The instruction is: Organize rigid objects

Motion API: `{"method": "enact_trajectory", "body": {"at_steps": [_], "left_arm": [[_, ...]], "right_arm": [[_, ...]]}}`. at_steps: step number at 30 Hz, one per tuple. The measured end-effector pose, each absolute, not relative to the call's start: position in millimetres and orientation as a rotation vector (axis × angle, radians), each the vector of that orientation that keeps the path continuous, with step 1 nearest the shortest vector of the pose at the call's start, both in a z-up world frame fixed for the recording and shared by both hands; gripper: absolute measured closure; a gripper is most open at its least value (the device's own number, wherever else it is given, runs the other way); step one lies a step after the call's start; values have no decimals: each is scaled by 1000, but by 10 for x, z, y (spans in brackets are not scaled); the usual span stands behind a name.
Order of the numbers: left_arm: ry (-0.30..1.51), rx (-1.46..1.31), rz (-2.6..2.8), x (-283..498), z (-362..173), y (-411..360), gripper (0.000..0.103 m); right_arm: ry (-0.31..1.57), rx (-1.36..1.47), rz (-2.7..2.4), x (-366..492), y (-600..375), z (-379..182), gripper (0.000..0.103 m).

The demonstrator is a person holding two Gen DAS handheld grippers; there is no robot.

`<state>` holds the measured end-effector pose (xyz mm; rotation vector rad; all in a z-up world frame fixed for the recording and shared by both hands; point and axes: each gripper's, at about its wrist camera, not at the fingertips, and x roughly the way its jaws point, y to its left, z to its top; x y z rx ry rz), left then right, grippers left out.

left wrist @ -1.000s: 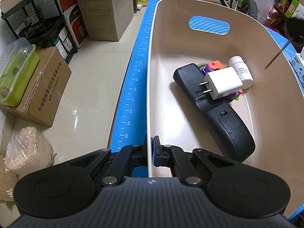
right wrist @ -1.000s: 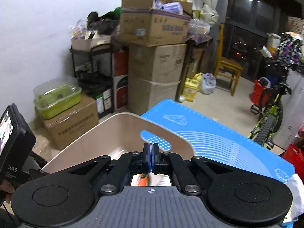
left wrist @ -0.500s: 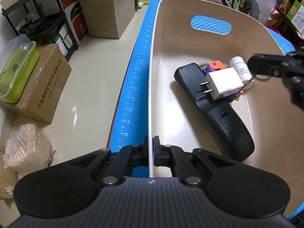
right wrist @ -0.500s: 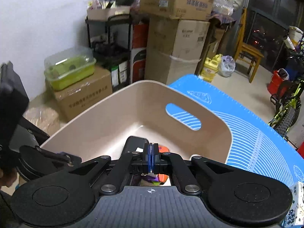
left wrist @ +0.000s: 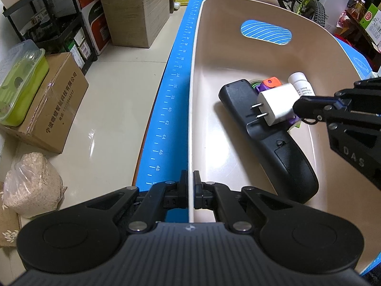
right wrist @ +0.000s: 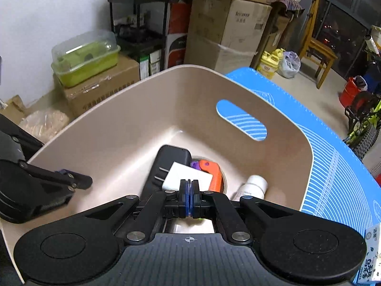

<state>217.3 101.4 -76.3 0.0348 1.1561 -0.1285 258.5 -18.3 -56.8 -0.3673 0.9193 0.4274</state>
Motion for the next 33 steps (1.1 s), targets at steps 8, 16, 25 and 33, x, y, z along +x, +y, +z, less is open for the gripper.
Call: {"method": "enact_trajectory", "body": {"at_steps": [8, 16, 25, 33], "left_arm": [[1158, 22, -130, 2188, -768, 1015, 99], [1154, 9, -132, 2188, -766, 1013, 98], [1148, 0, -129, 2187, -760, 1015, 97], [1126, -2, -113, 2181, -758, 1034, 90]], "right_arm": [[962, -380, 415, 2621, -206, -675, 90], [965, -339, 393, 2633, -293, -669, 85], [900, -253, 353, 2502, -455, -521, 62], [836, -177, 302, 2357, -633, -394, 49]]}}
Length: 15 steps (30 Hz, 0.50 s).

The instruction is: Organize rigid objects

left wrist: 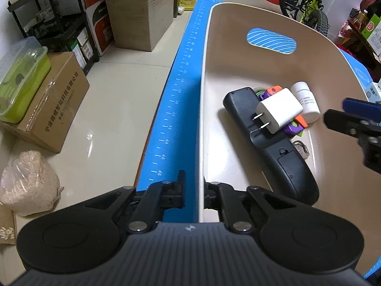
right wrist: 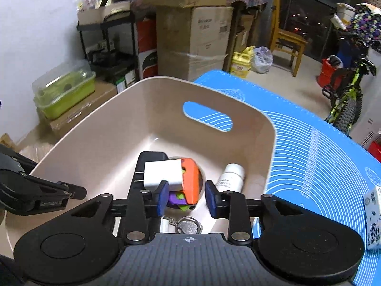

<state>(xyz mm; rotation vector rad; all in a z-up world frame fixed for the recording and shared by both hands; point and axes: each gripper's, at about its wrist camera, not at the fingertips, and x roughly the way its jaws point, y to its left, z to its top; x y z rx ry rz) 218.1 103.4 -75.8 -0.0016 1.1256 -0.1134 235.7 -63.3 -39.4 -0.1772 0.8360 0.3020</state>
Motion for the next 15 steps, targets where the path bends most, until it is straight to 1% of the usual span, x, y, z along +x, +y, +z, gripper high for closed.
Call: {"method": "enact_trajectory", "body": {"at_steps": [1, 2, 3, 15], "left_arm": [[1121, -1, -111, 2186, -757, 1043, 87], [1116, 6, -101, 2184, -756, 1042, 78], [1110, 16, -97, 2185, -753, 1035, 74], [1065, 8, -85, 2156, -646, 1087, 73]], "right_arm": [[829, -169, 294, 2335, -656, -384, 49], [825, -161, 290, 2312, -676, -380, 49], [824, -153, 285, 2295, -693, -378, 49], [802, -114, 242, 2216, -785, -355, 49]]}}
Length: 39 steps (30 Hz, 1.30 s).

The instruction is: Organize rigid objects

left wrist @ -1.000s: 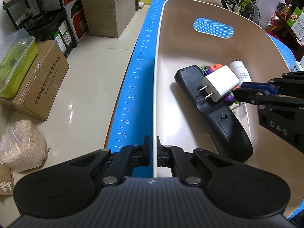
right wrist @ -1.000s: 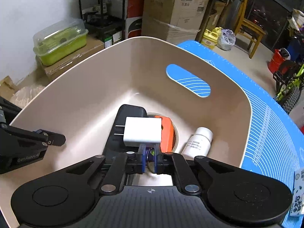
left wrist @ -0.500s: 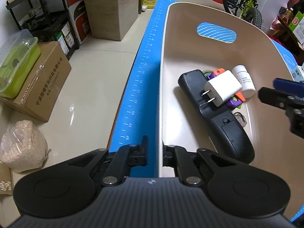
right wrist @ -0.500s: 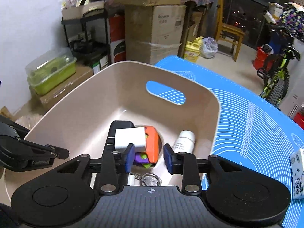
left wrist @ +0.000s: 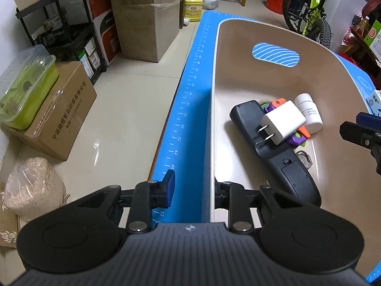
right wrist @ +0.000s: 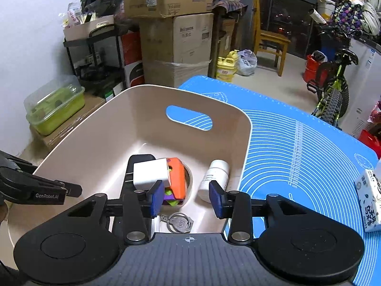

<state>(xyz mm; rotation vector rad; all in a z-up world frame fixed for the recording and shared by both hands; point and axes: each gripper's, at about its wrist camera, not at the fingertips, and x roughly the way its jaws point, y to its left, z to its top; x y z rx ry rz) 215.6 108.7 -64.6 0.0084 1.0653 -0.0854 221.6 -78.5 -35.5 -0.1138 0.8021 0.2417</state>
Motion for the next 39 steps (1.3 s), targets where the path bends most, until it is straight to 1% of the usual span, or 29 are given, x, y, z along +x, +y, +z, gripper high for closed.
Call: {"method": "enact_trajectory", "body": {"at_steps": [8, 23, 28, 39], "left_arm": [[1028, 40, -76, 2066, -516, 1038, 73], [922, 112, -62, 1745, 1, 818, 74], [899, 123, -82, 1525, 173, 667, 74], [887, 158, -109, 880, 402, 409, 74]], "right_arm": [[771, -71, 234, 2049, -849, -216, 49], [743, -5, 222, 1548, -1066, 95, 49], [722, -22, 212, 1335, -1133, 224, 49], [744, 1, 199, 690, -1360, 362, 49]]}}
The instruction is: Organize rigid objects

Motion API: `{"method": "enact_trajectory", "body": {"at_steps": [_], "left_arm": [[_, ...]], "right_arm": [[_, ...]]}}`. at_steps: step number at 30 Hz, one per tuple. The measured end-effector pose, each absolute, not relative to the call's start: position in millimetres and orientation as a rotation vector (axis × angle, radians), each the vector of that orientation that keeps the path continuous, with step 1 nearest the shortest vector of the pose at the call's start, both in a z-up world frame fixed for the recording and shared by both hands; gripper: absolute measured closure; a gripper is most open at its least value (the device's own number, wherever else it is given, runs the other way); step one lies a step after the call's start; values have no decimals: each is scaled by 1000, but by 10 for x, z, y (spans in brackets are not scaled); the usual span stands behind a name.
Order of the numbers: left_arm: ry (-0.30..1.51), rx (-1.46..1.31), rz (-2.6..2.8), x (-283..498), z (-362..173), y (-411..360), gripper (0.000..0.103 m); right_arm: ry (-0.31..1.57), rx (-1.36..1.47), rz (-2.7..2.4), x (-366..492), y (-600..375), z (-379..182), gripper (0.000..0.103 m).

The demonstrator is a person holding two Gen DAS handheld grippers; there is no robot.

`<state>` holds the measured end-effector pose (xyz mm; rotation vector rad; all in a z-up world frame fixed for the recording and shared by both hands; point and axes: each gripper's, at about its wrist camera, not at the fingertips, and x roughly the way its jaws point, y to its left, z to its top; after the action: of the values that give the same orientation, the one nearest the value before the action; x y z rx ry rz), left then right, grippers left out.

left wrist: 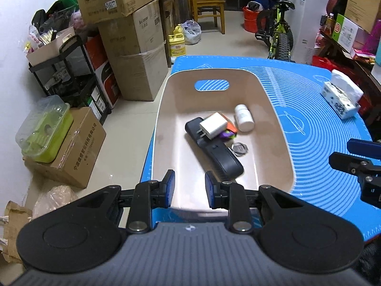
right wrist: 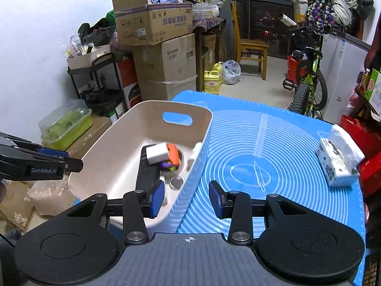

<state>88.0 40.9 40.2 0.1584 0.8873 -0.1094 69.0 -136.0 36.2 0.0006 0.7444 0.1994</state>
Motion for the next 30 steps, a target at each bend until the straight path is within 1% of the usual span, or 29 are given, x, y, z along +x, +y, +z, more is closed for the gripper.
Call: {"method": "enact_trajectory", "body": {"at_steps": [15, 30], "left_arm": [[874, 195, -129, 116, 544, 190, 74], [854, 211, -171, -342, 595, -56, 74]], "right_arm": [[748, 35, 191, -117, -1531, 444, 49], [738, 73, 149, -613, -1683, 523, 46]]}}
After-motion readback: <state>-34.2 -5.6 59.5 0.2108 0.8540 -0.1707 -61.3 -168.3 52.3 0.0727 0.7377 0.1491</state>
